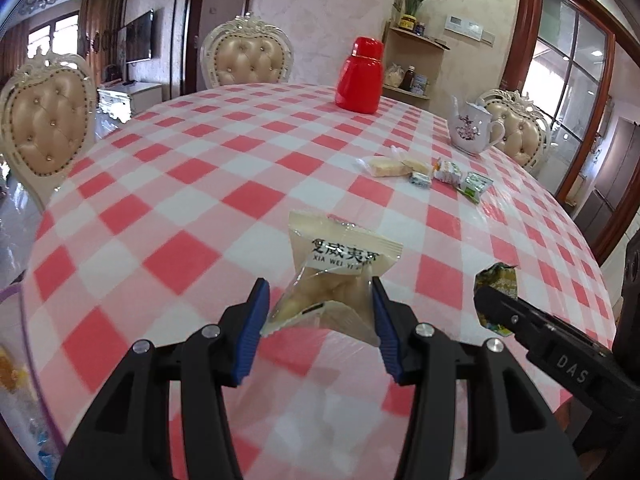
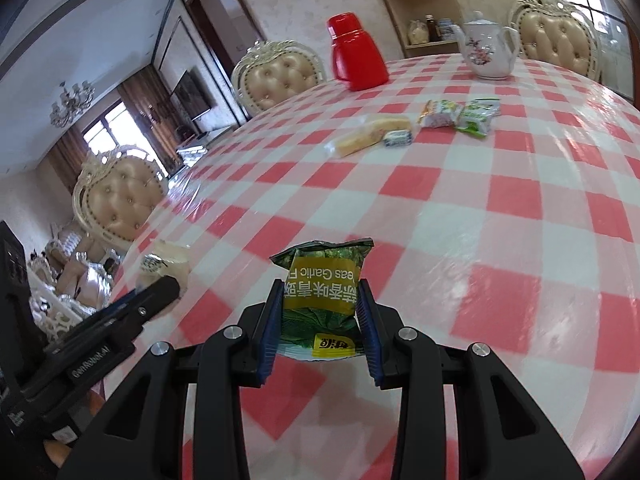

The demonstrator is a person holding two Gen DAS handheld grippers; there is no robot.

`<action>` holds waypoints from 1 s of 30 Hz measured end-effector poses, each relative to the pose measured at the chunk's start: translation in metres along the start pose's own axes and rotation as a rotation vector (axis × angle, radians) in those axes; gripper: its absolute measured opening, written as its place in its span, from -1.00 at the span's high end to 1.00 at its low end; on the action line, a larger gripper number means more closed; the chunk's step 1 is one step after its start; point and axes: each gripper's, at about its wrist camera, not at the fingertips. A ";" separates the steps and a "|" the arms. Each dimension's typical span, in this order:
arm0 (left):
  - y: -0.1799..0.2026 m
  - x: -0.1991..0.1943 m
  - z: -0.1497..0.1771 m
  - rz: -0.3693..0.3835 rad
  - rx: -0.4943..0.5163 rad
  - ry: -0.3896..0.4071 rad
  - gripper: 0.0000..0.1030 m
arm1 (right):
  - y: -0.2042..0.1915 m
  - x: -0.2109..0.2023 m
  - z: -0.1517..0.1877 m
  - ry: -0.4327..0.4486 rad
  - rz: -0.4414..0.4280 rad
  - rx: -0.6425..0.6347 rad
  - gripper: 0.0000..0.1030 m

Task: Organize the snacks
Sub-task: 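Carry the nut bag and garlic snack bag over the clear box with both tools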

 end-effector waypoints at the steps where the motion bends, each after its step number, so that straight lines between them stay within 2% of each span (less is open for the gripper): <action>1: -0.006 -0.007 0.001 -0.004 -0.003 0.004 0.02 | -0.006 0.001 0.002 -0.003 -0.002 -0.013 0.32; 21: -0.105 -0.100 0.039 -0.088 -0.029 0.091 0.02 | -0.141 0.007 0.047 -0.075 -0.121 -0.280 0.32; 30: -0.148 -0.112 0.060 -0.166 -0.039 0.065 0.02 | -0.194 0.007 0.076 -0.126 -0.199 -0.397 0.32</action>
Point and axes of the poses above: each gripper's, at about its wrist camera, not at the fingertips, and x roughly the way its jaws point, y to its right, z to its underside, and after that the axes turned 1 degree about x, right-handed
